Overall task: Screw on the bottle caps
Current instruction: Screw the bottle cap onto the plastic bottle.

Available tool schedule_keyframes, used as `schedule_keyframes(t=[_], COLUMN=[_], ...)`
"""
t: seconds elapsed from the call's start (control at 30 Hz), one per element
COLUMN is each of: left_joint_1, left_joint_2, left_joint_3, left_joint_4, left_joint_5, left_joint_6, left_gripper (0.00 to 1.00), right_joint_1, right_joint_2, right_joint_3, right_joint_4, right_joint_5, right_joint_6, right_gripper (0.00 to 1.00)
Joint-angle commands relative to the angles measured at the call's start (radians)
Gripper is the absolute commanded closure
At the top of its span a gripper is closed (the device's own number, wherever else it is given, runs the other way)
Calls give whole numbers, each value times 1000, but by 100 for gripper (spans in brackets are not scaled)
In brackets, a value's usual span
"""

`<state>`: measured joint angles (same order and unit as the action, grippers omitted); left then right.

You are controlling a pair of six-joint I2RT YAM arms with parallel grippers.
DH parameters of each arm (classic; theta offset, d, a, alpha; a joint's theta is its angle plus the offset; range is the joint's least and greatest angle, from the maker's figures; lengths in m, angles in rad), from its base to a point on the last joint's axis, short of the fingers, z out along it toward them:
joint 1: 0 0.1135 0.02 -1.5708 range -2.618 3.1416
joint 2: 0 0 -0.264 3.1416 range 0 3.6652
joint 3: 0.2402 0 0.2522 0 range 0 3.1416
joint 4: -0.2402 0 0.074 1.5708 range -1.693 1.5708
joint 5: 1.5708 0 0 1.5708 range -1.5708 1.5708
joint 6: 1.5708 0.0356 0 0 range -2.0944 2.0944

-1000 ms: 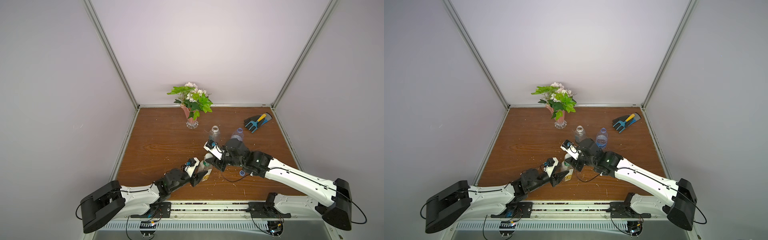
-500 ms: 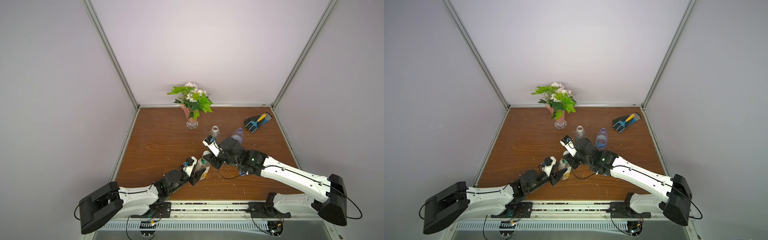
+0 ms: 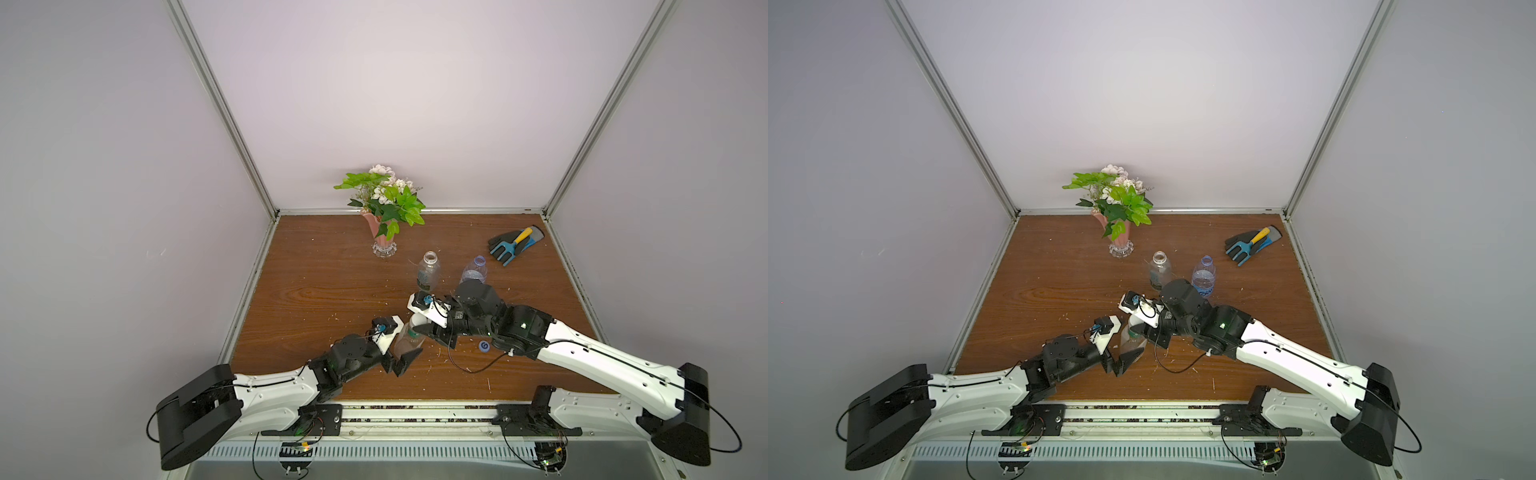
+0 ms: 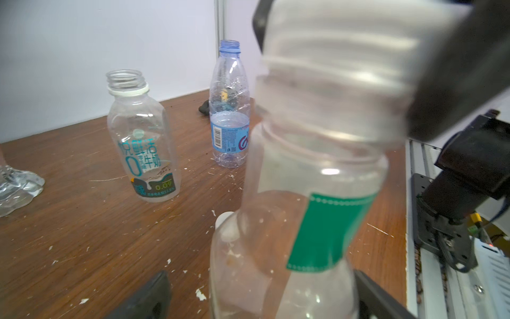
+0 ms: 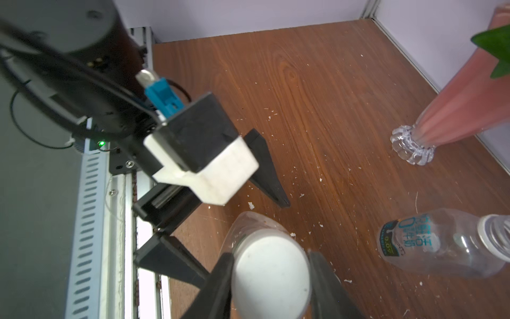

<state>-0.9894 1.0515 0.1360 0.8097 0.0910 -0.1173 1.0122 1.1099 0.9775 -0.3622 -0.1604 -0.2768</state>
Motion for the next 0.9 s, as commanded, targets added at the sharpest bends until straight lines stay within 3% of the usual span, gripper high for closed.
schedule_keyframes(t=[0.0,0.2,0.37,0.63,0.87], left_joint_1=[11,14,16,15,17], left_joint_2=[-31,-118,-149,-70,4], left_joint_3=[7,-55,-52,-23,-13], left_joint_4=[-1,54,-17,-22,73], left_joint_5=[104,244,351,374,302], left_joint_6=[94,272,393,444,411], left_gripper=[0,1,1,1,12], right_joint_1=[-4,-8,-8,-8,-7], right_joint_2=[-53,-68,-72,-95,-133], right_joint_3=[-7,19,22,15,-18], right_joint_4=[-15,-121,-148,-137,-116], right_joint_5=[-127,-221,-270,-326,-365], right_joint_6=[-205,-363,-426,-477,-493], right_gripper=[100,100,100,100,100])
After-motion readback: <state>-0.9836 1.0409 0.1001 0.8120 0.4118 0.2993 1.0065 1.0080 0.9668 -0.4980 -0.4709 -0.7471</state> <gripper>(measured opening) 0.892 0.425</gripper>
